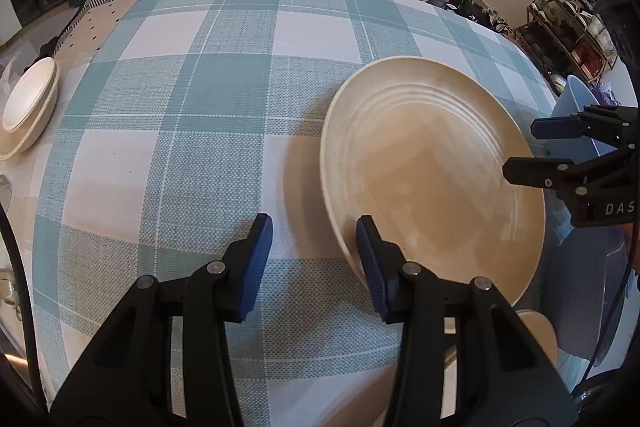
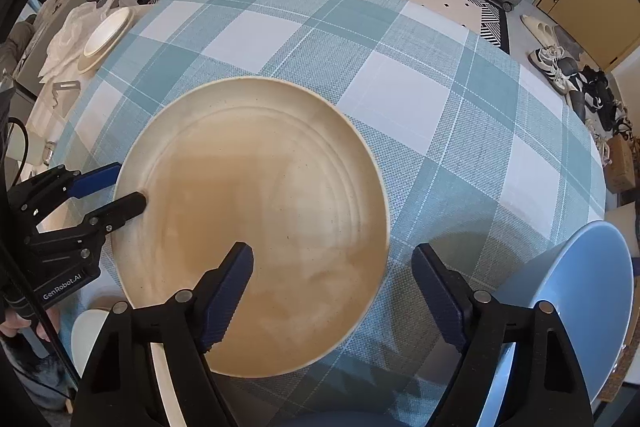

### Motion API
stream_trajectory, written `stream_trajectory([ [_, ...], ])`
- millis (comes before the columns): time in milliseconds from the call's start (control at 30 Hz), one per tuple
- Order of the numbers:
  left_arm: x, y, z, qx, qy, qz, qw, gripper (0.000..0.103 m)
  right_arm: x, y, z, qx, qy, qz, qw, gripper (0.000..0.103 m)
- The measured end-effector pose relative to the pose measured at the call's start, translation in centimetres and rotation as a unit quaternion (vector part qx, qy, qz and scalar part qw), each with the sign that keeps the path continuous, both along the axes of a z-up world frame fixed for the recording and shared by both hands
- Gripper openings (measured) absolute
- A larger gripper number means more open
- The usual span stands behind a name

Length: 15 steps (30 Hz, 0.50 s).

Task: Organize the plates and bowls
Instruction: 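Grip the cream plate rims with both tools and lift the plates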

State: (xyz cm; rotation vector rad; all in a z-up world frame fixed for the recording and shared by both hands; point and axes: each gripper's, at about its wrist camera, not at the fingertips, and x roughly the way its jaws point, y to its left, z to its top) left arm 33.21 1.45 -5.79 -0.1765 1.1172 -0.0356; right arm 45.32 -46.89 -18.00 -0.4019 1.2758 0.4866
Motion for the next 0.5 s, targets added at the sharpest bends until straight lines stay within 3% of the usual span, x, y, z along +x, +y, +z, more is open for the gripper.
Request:
stream_trajectory([
  [67, -0.1, 0.4, 0.0, -0.003, 0.000, 0.003, 1.0000, 0.041, -0.1, 0.3, 0.0, 0.005, 0.004, 0.004, 1.000, 0.073],
  [200, -0.4, 1.2, 0.0, -0.002, -0.002, 0.008, 1.0000, 0.040, -0.3, 1.4, -0.5, -0.003, 0.006, 0.015, 1.000, 0.072],
  [333, -0.5, 1.5, 0.0, -0.003, -0.003, 0.007, 1.0000, 0.038, -0.1, 1.8, -1.4, -0.015, 0.014, 0.013, 1.000, 0.062],
  [500, -0.8, 1.5, 0.1, -0.012, -0.008, -0.001, 0.9999, 0.025, -0.2, 1.6, -1.8, -0.021, 0.014, 0.004, 1.000, 0.051],
])
